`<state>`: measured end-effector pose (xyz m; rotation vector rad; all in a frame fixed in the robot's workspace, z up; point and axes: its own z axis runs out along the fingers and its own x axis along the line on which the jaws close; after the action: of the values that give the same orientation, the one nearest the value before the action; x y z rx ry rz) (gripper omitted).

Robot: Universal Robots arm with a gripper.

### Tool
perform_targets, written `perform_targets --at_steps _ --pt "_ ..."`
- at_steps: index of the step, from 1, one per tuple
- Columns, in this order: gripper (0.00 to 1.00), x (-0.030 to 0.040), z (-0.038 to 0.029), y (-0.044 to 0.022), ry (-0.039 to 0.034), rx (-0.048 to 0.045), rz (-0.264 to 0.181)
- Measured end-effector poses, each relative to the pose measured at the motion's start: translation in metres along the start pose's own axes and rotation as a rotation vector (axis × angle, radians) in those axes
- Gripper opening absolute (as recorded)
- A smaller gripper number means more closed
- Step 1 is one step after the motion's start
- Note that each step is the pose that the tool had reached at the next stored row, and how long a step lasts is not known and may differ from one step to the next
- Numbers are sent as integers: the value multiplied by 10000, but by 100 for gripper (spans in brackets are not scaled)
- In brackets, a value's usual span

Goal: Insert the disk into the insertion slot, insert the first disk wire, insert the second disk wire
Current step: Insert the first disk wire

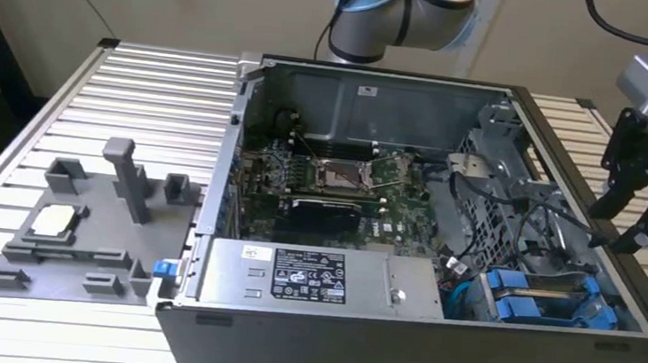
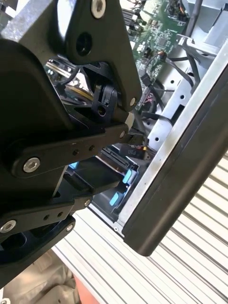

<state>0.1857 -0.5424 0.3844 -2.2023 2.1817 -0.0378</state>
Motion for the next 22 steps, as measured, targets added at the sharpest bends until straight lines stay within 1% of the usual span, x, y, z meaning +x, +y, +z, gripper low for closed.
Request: perform_targets --at_steps 3,10,12,14,19,21,22 --pt "47 -12 2 -25 3 -5 -11" --pt "47 -20 2 -25 4 -5 -12" --pt "47 -20 3 -25 3 -6 -69" --pt "47 -21 4 -25 -6 -8 -288" --pt "47 -21 44 -24 -45 -8 -1202" --pt "47 -21 61 -22 -38 -12 -1535" --pt "47 -21 67 -22 -22 -16 -1686"
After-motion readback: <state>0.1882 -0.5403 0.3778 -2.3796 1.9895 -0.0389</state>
